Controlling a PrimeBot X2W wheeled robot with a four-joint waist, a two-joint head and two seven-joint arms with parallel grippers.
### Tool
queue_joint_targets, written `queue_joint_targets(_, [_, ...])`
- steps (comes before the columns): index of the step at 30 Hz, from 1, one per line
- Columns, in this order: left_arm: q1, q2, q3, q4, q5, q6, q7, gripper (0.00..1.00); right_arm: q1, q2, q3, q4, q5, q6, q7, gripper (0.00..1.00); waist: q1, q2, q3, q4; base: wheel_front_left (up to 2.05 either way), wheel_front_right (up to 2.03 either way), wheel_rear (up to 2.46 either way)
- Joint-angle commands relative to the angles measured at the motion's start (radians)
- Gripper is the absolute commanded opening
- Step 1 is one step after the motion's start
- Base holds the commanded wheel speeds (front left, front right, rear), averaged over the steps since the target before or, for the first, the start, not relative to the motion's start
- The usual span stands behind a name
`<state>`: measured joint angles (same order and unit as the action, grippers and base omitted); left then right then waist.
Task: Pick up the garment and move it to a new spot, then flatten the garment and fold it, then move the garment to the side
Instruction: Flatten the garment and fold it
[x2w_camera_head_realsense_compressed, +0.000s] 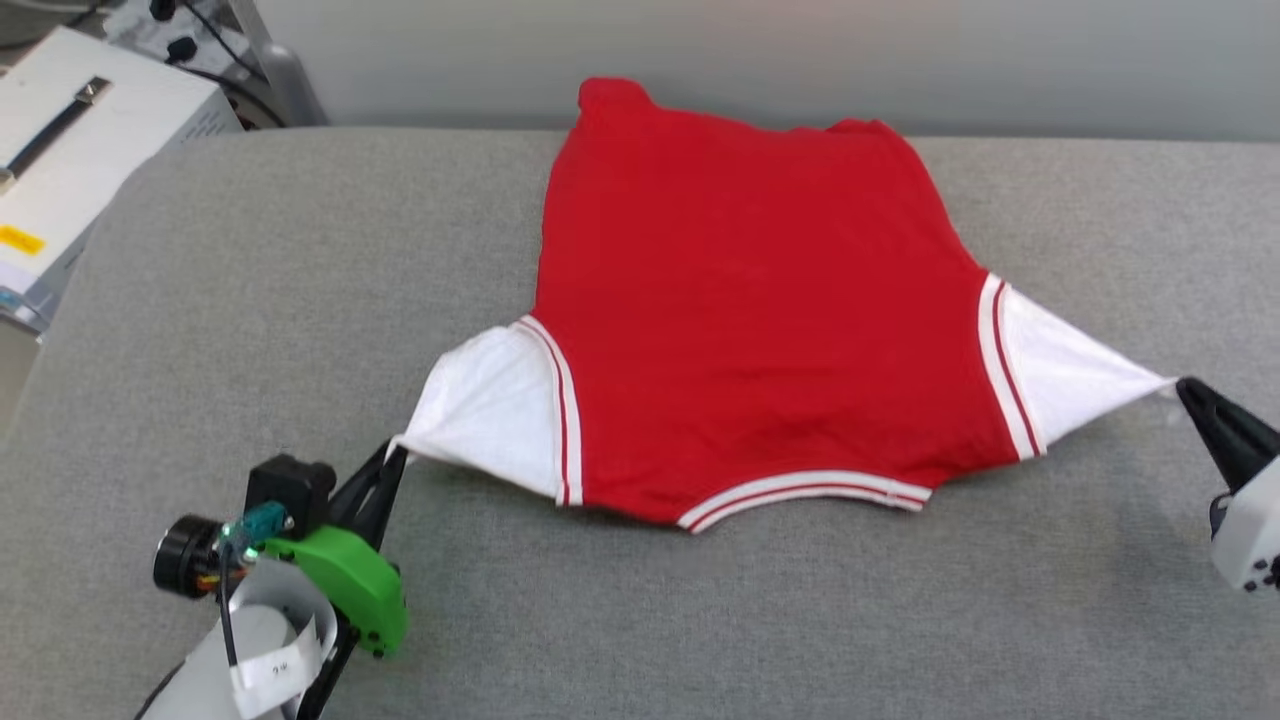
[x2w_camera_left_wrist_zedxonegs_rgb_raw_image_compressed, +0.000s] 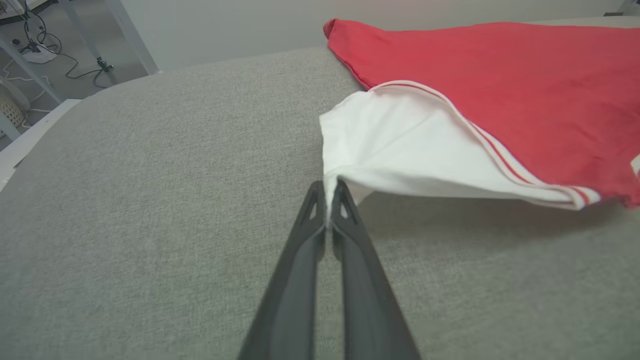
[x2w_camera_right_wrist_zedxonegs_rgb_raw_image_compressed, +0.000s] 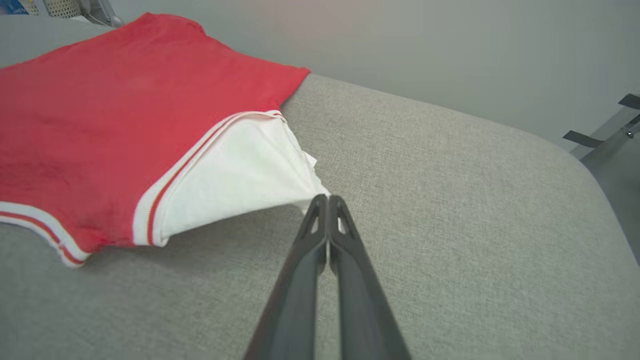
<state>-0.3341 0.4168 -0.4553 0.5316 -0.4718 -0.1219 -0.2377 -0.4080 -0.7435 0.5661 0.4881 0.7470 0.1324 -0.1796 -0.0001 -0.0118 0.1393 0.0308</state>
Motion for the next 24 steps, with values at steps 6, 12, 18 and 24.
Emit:
queue_joint_targets(6, [0.111,0.039,-0.002,-0.044,-0.028,0.014,0.026,0.00,0.109,-0.045,0.011,-0.052,0.115,-0.002,0.060,0.00,0.0001,0.0118,-0.083,-0.014,0.00,0.00,0.00])
queue_joint_targets(12, [0.208,0.083,-0.038,-0.122,-0.032,0.012,0.086,0.00,0.226,-0.096,0.008,-0.113,0.219,-0.002,0.142,0.00,0.0001,0.0118,-0.122,-0.004,0.00,0.00,0.00])
queue_joint_targets(18, [0.298,0.114,-0.066,-0.207,-0.067,0.010,0.162,0.00,0.346,-0.133,-0.022,-0.186,0.314,-0.002,0.234,0.00,0.0001,0.0118,-0.125,0.001,0.00,0.00,0.00])
queue_joint_targets(24, [0.312,0.128,-0.067,-0.261,-0.080,0.013,0.182,0.00,0.416,-0.148,-0.060,-0.214,0.353,-0.002,0.336,0.00,0.0001,0.0118,-0.109,0.006,0.00,0.00,0.00])
